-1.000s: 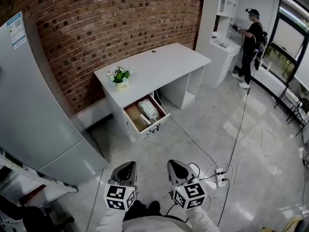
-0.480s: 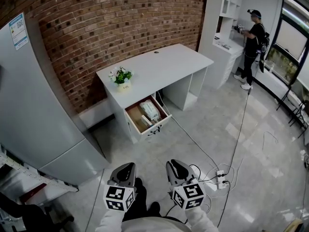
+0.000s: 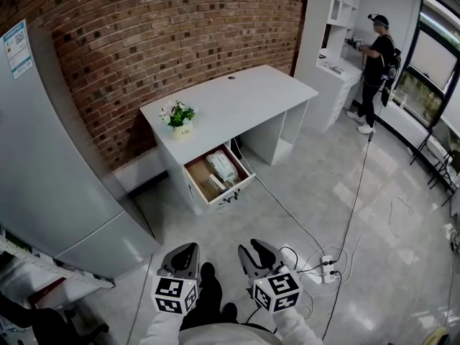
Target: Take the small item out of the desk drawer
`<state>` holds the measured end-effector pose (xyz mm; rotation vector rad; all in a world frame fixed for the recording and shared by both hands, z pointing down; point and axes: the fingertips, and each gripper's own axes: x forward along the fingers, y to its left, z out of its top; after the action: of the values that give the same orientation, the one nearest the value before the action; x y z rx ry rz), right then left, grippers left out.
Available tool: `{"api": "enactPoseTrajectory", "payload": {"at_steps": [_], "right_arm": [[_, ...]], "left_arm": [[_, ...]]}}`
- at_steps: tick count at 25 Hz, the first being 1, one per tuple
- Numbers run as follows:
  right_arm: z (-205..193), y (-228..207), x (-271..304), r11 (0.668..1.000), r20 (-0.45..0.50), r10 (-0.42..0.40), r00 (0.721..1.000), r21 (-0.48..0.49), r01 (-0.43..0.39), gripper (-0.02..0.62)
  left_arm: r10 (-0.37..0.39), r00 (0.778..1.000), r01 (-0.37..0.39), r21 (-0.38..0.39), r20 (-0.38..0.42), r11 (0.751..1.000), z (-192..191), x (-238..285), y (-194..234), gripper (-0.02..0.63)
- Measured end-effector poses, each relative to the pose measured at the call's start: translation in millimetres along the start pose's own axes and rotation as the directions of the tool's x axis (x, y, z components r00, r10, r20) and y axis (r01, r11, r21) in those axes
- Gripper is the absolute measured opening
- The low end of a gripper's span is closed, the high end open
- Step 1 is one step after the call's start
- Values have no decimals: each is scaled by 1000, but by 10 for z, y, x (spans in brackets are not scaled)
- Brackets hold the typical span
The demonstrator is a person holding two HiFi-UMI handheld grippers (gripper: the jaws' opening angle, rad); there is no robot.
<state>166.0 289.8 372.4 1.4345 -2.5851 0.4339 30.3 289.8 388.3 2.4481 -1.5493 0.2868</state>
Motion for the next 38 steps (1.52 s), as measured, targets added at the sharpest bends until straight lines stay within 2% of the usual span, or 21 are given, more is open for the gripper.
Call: {"api": "enactPoseTrajectory", "payload": {"at_steps": [9,25,38], "right_arm": [[104,-144,681,1000,-30,9,1000,-7,-9,167],[316,-712,2270,999,-81,-23,996,-25,21,170],[344,-905,3000,998,-119,-60,991,-37,56,170]], "left_arm": [[-2,1000,2,-32,-20,999,38,517,477,18],[-46,997,42,-57,-67,997,218,1882,1511,18],[-110,989,104,-69,-98,992,228,2541,1952,18]]}}
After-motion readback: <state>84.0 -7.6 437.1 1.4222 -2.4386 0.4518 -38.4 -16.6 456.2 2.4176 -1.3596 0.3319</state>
